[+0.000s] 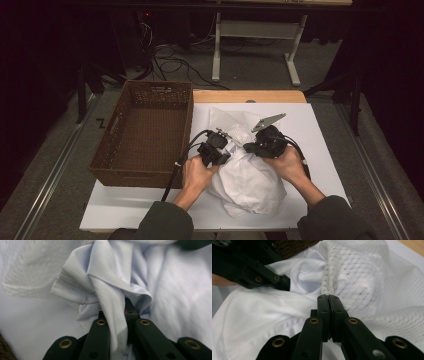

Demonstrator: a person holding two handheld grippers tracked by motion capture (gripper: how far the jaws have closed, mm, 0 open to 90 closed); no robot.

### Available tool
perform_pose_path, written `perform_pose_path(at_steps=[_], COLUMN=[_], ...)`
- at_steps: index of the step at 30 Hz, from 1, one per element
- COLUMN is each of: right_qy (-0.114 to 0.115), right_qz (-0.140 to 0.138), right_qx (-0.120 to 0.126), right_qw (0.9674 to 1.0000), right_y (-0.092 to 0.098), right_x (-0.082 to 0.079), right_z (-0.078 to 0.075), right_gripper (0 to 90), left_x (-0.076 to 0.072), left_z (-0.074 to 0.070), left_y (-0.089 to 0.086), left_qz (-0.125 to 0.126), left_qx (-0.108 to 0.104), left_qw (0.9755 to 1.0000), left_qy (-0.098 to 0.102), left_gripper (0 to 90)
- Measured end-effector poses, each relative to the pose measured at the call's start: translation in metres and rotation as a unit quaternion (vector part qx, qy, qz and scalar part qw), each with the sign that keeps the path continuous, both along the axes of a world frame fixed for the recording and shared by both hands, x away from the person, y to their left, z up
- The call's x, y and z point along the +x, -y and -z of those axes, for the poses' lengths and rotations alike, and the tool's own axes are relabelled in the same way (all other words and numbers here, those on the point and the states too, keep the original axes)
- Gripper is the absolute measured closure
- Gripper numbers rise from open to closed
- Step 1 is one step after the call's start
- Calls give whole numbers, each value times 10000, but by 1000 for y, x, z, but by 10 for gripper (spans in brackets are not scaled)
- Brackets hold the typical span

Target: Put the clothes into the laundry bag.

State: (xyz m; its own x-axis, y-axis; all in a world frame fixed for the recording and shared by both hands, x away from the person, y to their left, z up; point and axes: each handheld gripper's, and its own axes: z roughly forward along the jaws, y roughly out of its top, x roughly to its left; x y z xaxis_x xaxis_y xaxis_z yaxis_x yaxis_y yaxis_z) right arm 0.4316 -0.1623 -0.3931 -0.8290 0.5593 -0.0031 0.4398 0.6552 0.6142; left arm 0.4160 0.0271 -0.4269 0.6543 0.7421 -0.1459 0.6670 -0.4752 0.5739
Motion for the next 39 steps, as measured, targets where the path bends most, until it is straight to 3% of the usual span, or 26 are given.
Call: perform_pose_path(at_steps=[8,12,16,21,23,27,29,31,35,39], right_qy=[25,51,88,90,92,78,21,-8,-28,3], right_qz=[-168,-316,-308,-239,-269,-281,-182,-111,-52,-42], right_qx=[253,279,243,381,392,292,224,139,-18,-176], right_qw=[9995,9991,9992,9989,9988,9991,9996,9998,10000,9998], right_y=[-11,-21,-24,-15,-12,-5,0,2,2,-1], right_x=[-3,-6,-5,-4,-8,-14,-13,-10,-5,-3], right_z=[-13,-17,-17,-18,-20,-16,-10,-4,4,9], right_gripper=[896,896,896,897,897,898,897,897,896,895], left_x=[-15,-18,-11,7,18,40,43,40,24,4], left_z=[-40,-46,-36,-9,0,8,10,7,-7,-26], left_y=[-12,-17,-7,26,33,31,31,29,20,3], left_qz=[184,179,308,469,347,-268,-392,-288,-164,-170], left_qx=[-41,-102,-11,223,232,128,139,202,221,67], left_qw=[9991,9984,9990,9986,9991,9996,9991,9994,9996,9998], left_qy=[374,525,338,29,-72,-24,-27,-21,-39,19], left_gripper=[861,860,860,861,861,847,798,689,526,454])
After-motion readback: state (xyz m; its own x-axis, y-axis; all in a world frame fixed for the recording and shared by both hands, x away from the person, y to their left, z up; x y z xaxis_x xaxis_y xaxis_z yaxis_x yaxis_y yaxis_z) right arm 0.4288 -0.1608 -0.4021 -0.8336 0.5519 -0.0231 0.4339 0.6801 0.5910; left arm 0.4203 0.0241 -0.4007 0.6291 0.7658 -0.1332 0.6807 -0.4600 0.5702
